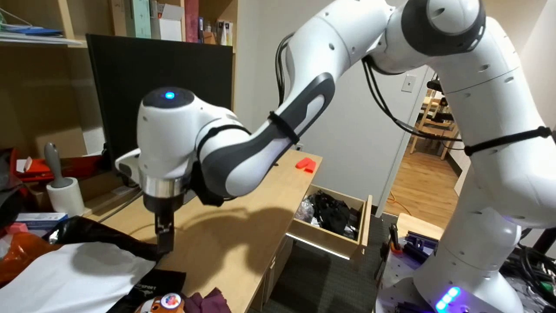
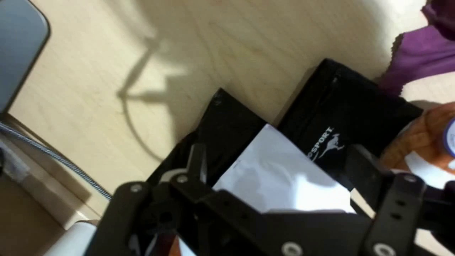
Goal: Move the purple cloth to the left side of the desk then move the papers to the left side as well
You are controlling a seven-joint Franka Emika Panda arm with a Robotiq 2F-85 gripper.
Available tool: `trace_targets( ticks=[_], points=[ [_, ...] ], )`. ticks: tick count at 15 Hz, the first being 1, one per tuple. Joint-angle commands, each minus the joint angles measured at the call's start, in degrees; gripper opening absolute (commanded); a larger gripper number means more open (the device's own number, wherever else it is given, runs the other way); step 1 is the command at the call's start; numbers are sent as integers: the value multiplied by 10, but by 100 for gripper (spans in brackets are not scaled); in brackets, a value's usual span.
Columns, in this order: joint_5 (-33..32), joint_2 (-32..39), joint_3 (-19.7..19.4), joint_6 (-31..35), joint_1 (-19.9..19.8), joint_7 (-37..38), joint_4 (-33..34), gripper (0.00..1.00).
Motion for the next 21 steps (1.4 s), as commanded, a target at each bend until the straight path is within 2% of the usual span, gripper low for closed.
trace_targets(
  ticks=[1, 4, 8, 14, 17, 21],
  points=[
    [150, -108, -61, -49, 26, -77, -11, 100],
    [258, -164, -110, -106, 40, -149, -9, 100],
    [343, -220, -157, -190, 40, -200, -18, 100],
    [462, -291, -225, -235, 4, -282, -80, 100],
    [485, -325, -273, -224, -20, -286, -129, 100],
    [457, -332, -336, -190, -53, -310, -163, 100]
  ],
)
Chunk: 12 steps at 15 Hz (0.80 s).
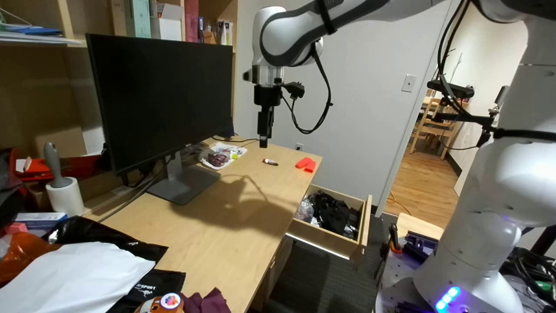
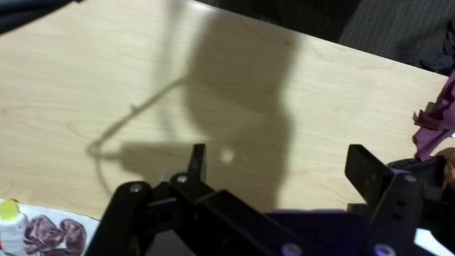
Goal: Move the purple cloth to the left side of the desk then move the papers to the left side as well
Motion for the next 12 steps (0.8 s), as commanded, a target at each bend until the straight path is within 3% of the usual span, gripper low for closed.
trace_targets(
  ticks=[1, 3, 4, 5, 12],
  points=[
    [-5, -14, -42, 35, -29, -33, -36, 100],
    [-12, 2, -65, 64, -46, -54, -30, 100],
    [18, 3, -70, 87, -51, -58, -32, 100],
    [-2, 2, -65, 56, -42, -40, -25, 100],
    [-3, 14, -64, 69, -43, -44, -25, 100]
  ],
)
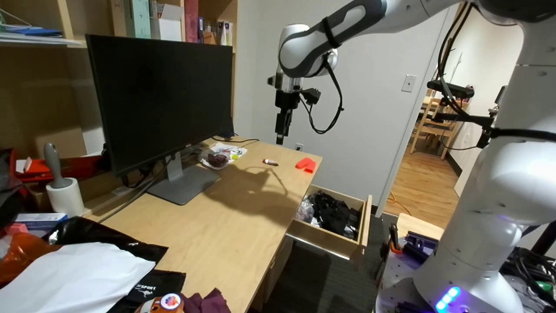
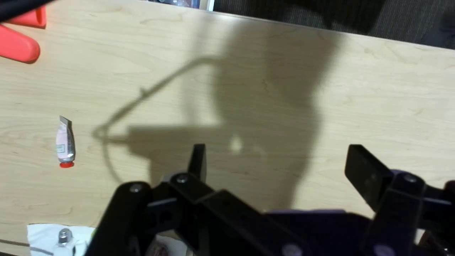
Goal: Move the purple cloth to the left side of the desk then move the papers to the left side as well
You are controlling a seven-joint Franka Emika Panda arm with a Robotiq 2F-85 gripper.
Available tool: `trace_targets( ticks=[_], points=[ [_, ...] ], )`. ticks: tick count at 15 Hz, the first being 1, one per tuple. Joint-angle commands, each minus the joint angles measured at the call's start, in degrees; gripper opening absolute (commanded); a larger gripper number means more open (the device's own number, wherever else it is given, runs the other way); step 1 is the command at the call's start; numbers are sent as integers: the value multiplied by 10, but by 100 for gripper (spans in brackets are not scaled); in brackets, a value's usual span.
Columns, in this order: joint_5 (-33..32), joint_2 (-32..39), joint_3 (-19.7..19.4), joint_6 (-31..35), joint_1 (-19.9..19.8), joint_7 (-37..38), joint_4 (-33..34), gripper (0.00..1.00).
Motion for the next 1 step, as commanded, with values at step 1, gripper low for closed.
trace_targets(
  ticks=[1],
  points=[
    [-2, 5, 6, -1, 2, 0, 1, 100]
  ],
)
